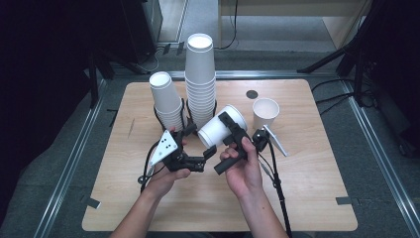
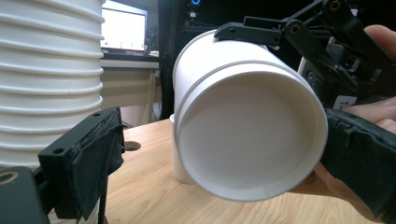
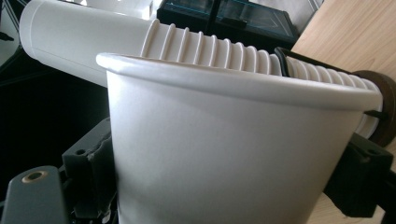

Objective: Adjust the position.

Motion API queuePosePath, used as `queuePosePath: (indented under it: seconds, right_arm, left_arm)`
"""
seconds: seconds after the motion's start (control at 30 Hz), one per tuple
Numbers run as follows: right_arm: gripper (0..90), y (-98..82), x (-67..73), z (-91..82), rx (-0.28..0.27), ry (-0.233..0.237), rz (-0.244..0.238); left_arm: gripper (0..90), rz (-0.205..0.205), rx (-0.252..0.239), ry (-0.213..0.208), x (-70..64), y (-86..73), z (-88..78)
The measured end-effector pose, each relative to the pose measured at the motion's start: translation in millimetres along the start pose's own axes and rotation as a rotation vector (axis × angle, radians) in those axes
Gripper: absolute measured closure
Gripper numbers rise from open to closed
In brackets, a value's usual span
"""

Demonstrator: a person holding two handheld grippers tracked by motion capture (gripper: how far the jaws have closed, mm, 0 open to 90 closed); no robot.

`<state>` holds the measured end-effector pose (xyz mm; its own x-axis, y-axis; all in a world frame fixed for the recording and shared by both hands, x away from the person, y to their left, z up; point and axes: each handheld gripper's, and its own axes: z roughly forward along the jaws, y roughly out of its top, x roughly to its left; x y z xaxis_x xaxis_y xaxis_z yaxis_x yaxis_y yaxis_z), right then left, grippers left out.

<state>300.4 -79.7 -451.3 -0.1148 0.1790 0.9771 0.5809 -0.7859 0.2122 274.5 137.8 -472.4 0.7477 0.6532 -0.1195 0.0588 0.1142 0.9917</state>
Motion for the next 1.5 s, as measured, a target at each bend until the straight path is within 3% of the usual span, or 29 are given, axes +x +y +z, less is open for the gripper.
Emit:
queuePosePath:
  seconds: [0.47, 0.73, 0.83, 1.07, 1.23, 1.3, 1.33, 1.37, 1.5]
  right_arm:
    - [12.8, 9.2, 0.5, -5.4, -0.034, -0.011, -0.059]
    - [13.2, 12.6, 0.6, -8.7, -0.053, -0.009, -0.136]
    - [13.5, 15.9, 1.6, -11.6, -0.082, -0.009, -0.182]
    - [13.6, 21.4, 2.0, -15.0, -0.101, -0.011, -0.212]
    - [13.6, 27.9, 1.8, -17.6, -0.139, -0.018, -0.265]
    - [13.6, 30.2, 2.9, -20.0, -0.182, -0.020, -0.340]
    - [13.6, 30.2, 2.9, -20.0, -0.182, -0.020, -0.340]
    - [13.6, 31.6, 3.3, -21.4, -0.197, -0.033, -0.372]
    - [13.6, 35.7, 2.7, -24.0, -0.202, -0.044, -0.393]
  left_arm:
    - [1.9, 0.006, 0.025, 0.004, 0.8, -1.2, -1.2]
    - [1.9, 0.005, 0.034, 0.006, 1.7, -2.2, -1.8]
    - [1.9, 0.007, 0.040, 0.003, 1.8, -2.8, -2.1]
    - [1.9, 0.006, 0.047, 0.002, 2.2, -3.3, -2.0]
    - [1.9, 0.004, 0.050, 0.001, 3.0, -4.0, -2.7]
    - [2.0, 0.003, 0.052, 0.002, 3.5, -4.1, -3.0]
    - [2.0, 0.003, 0.052, 0.002, 3.5, -4.1, -3.0]
    - [2.0, 0.004, 0.054, 0.003, 3.7, -4.1, -2.9]
    - [2.0, 0.005, 0.056, 0.002, 3.1, -4.3, -2.8]
